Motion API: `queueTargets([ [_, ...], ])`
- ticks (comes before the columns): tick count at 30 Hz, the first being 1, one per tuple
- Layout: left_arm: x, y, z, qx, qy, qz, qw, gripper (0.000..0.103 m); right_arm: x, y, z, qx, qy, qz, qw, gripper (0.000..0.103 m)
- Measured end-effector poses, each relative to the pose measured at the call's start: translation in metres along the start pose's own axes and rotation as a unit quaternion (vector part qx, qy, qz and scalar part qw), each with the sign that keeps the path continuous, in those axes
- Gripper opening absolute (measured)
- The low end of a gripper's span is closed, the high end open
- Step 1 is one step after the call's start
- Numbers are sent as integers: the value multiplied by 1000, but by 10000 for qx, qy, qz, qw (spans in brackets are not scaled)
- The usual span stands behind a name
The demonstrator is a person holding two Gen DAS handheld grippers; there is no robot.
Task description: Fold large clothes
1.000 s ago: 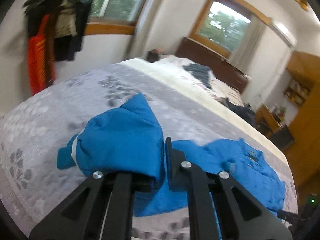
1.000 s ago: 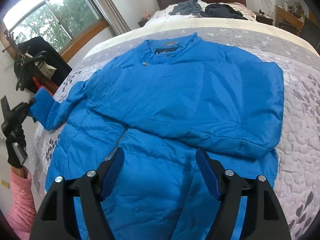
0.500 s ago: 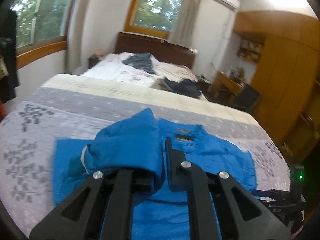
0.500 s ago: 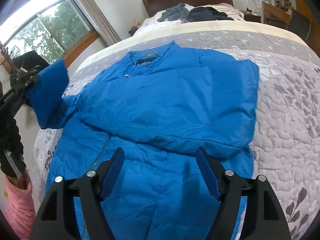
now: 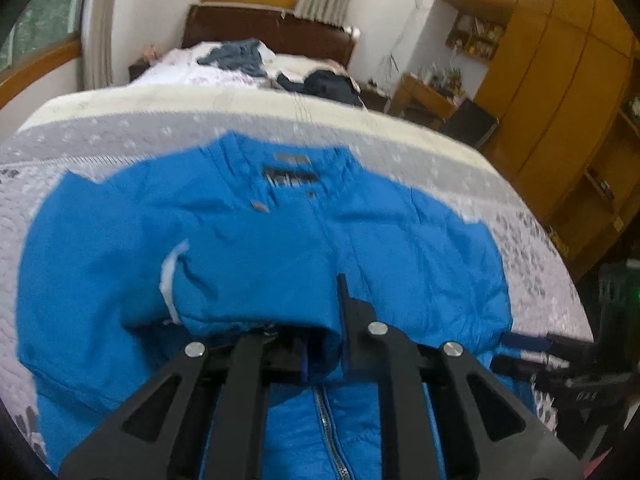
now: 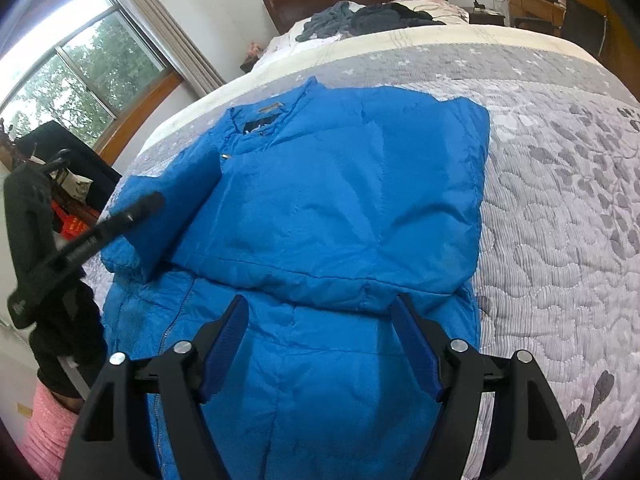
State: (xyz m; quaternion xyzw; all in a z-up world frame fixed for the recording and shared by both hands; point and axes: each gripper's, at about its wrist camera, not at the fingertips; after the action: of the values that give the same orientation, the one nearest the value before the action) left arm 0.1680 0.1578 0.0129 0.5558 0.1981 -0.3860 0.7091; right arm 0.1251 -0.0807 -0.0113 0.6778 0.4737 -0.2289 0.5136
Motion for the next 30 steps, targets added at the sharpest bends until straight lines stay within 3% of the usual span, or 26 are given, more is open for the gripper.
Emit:
queueTargets([
  [3,0,-8,1,124,-152,-288,9994,21,2,0,-1,-35,-48,-6,10000,75],
  [5,-10,-15,0,152,-310,-378,9987,42,4,0,-2,-53,-70,-11,10000,75],
  [7,-27,-24,-6,249,-601,-476,9967,53,5,0,-3,-56,-99,-16,9999,75],
  [10,-59,-40,-24,401,-733,-381,9958,61,4,1,-6,-49,-180,13,9998,75],
  [13,-86,-45,-52,268,-669,-80,9974,61,1,2,-23,-125,-88,74,9999,75],
  [16,-100,-35,-88,21,4,338,9994,61,2,10,-46,-219,155,0,9996,75],
  [18,-97,-26,-104,-23,492,414,9979,61,7,18,-66,-303,316,-130,9990,75],
  [21,-82,-19,-122,-80,906,445,9949,61,19,37,-96,-351,527,-301,9975,75],
  [24,-62,-18,-141,-389,754,235,9961,60,40,53,-118,-339,600,-548,9961,75],
  [28,-41,-23,-153,-361,767,40,9964,60,76,65,-133,-295,461,-869,9947,75],
  [30,-44,-26,-162,-465,609,75,9970,60,96,66,-136,-262,366,-1017,9938,70],
])
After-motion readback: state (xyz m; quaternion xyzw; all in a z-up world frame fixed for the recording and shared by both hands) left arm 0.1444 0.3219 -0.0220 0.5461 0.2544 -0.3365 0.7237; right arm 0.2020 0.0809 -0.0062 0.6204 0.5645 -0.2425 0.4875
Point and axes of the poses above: each gripper's, at about its wrist camera, not at the fingertips, and x roughly the way its jaws point, z to its right, y to its top, and after that the axes turned 1 degree about -x, right-handed
